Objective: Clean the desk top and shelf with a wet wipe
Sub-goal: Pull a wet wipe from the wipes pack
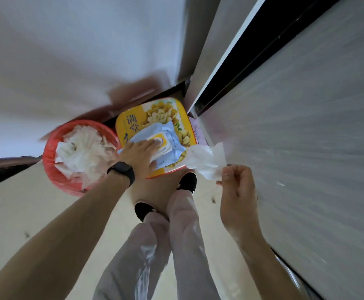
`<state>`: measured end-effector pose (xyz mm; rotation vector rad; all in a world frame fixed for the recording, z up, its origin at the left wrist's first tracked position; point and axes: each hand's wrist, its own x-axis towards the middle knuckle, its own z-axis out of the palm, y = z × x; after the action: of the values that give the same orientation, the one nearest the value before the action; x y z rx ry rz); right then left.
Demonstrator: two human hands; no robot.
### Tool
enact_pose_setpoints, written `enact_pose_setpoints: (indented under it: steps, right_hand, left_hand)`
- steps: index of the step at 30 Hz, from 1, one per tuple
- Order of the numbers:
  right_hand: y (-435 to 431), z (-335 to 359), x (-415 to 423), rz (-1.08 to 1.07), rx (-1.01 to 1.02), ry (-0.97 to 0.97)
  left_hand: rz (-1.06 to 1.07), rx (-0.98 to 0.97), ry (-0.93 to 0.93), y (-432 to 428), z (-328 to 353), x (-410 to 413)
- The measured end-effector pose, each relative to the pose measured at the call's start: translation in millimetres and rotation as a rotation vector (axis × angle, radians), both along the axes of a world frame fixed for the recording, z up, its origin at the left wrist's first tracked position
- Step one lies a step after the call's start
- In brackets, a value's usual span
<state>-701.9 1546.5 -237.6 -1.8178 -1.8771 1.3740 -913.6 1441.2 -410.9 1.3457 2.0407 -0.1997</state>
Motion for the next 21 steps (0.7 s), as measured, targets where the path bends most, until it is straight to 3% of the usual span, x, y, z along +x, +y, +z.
enact_pose_setpoints:
  steps: [3, 7, 11, 15, 21]
  right_hand:
    - [2, 5, 2, 0.008, -0.013, 0.016]
    - [6, 23, 4, 0.079, -0.003, 0.010]
    - [11, 77, 0, 0.153, -0.077, 0.007]
    - [8, 160, -7, 0.330, -0.227, -0.012]
    - [-25, 293, -4, 0.588, -0.527, 0.139]
  left_hand:
    - [-0.102, -0.351, 0.001, -12, -16, 23]
    - [-0.023, -0.435, -0.055, 19, -2, 14]
    - [0.389, -0.142, -0.305, 38, 91, 1]
    - [0.631, 0.200, -0.443, 16, 231, 12]
    - [0.645, 0.414, -0.719, -68, 395, 55]
